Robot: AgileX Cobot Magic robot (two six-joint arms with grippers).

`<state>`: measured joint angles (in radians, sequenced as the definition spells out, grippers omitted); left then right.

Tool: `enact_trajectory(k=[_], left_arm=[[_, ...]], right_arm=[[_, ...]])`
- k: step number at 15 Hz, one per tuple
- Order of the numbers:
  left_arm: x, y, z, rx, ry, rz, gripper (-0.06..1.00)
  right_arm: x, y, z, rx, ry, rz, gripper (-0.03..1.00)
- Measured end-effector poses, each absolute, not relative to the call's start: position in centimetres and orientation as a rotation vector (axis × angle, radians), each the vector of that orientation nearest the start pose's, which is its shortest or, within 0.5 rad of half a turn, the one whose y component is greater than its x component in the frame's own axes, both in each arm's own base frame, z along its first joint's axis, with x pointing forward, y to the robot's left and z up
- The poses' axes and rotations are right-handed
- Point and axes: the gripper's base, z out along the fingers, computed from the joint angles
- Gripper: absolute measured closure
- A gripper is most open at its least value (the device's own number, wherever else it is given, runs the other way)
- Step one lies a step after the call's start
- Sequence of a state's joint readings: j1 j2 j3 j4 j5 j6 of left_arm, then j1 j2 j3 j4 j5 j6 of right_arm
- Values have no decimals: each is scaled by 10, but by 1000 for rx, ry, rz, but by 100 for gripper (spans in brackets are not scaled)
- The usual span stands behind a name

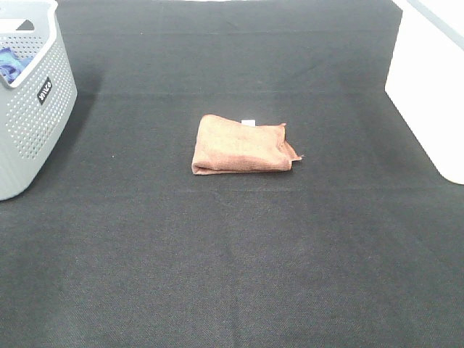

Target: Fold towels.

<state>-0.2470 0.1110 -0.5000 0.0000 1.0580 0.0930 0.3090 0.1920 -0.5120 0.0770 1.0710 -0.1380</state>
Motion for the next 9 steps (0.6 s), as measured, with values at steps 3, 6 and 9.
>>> enact_trajectory(k=[3,6,9], left_arm=[[12,-3,277,364,2123,-89,20],[12,-3,277,364,2123,-89,20],[12,-3,277,338,2127,-75,20]], right_arm=[[20,13,278,-492,2184,191,9],[20,13,278,-492,2184,191,9],[20,13,278,-484,2185,193,9]])
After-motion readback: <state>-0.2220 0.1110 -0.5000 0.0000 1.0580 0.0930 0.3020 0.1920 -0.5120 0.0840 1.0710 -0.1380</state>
